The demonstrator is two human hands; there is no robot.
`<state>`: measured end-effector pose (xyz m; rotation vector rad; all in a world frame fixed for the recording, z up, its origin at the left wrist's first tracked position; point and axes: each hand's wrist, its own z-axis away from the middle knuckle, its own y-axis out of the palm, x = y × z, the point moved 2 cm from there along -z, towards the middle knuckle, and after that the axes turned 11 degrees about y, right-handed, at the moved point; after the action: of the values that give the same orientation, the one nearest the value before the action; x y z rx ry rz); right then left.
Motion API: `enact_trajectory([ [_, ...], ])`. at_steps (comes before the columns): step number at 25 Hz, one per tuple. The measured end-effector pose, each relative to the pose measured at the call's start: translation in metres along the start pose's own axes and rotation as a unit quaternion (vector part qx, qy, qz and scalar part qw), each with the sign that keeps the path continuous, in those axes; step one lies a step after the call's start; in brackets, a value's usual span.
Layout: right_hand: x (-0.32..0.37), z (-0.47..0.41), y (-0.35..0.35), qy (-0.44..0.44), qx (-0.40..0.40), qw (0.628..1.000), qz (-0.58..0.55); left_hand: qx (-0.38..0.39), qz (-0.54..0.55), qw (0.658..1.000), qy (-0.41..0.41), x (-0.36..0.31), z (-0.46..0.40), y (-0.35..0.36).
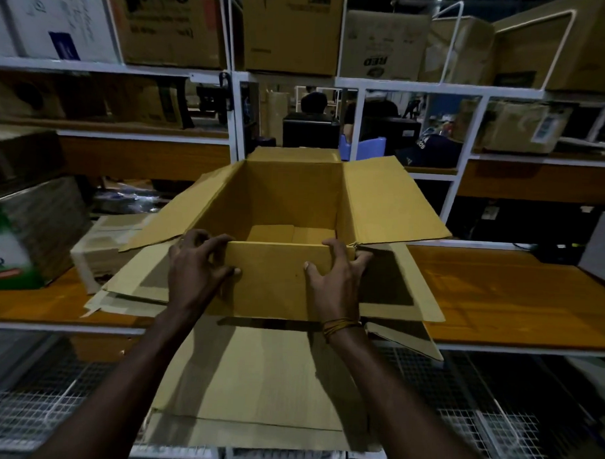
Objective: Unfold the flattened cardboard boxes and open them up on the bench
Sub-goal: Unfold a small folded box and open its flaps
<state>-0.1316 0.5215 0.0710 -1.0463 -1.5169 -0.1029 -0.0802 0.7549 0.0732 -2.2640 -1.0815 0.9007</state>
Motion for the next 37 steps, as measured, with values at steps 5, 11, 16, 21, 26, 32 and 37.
enact_trajectory([
  [5, -0.003, 0.005, -0.005, 0.005, 0.005, 1.000, -0.009, 0.014, -0.013, 1.000, -0.018, -0.005, 0.001, -0.013],
  [11, -0.043, 0.017, 0.016, 0.034, 0.029, 0.997, 0.058, 0.089, -0.041, 0.993, -0.071, -0.004, 0.025, 0.012],
  [16, -0.059, 0.021, 0.022, 0.016, 0.041, 0.993, 0.110, 0.183, -0.076, 0.975, -0.099, 0.006, 0.039, 0.031],
  [21, -0.065, 0.027, 0.031, -0.007, 0.072, 0.975, 0.211, 0.244, -0.085, 0.959, -0.121, 0.022, 0.050, 0.052],
  [26, -0.052, -0.003, 0.043, 0.019, 0.116, 0.963, 0.244, 0.273, -0.052, 0.953, -0.123, 0.043, 0.020, 0.075],
  [32, -0.055, -0.004, 0.042, 0.004, 0.112, 0.959, 0.260, 0.261, -0.053, 0.956, -0.120, 0.043, 0.020, 0.078],
  [37, -0.072, 0.022, 0.033, 0.010, 0.139, 0.963, 0.230, 0.166, -0.073, 0.973, -0.140, 0.000, 0.056, 0.072],
])
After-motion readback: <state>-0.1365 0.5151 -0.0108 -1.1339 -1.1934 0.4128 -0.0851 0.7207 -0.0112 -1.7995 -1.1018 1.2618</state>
